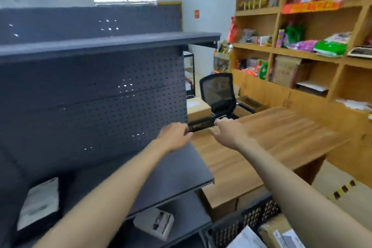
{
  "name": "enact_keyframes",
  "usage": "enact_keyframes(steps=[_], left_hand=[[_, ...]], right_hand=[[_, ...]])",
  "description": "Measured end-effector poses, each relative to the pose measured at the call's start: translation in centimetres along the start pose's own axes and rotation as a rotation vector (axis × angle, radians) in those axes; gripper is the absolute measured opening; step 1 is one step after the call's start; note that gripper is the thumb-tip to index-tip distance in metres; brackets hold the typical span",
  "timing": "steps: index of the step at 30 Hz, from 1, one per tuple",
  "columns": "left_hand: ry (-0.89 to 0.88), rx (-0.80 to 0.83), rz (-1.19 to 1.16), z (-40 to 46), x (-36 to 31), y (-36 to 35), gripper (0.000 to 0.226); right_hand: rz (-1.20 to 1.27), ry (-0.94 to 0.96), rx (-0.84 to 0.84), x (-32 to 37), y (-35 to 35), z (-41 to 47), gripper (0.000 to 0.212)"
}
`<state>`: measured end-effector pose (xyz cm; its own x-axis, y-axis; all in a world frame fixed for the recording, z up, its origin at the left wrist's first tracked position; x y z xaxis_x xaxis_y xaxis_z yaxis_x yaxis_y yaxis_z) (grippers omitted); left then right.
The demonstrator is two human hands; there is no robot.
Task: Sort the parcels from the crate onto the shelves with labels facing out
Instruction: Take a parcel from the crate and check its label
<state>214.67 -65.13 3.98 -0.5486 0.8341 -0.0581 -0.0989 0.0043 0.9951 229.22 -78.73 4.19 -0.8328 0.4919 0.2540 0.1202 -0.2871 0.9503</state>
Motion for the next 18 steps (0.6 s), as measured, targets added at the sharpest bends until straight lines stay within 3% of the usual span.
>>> enact_keyframes(steps=[8,18], left_hand=[[0.454,-0.061,0.041,-17.3,19.8,5.4,0.045],[0.869,-0.161,0.098,-47.6,40.8,10.2,0.053]], right_hand=[[0.06,0.41,0.109,24.0,-2.7,0.4,0.043],[0.168,0.825,0.194,57.3,-8.9,-9.8,0.04]])
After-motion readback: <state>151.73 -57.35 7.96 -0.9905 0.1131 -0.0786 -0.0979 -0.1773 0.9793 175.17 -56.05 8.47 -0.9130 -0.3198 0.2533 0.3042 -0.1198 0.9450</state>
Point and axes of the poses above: each hand's wrist, its own z-axis towards the middle knuckle, its own y-axis out of the back of the hand, x = y × z, the point moved 1 cm from there along z, towards the middle knuckle, and after that the axes turned 3 degrees about z, right-handed, at the moved point
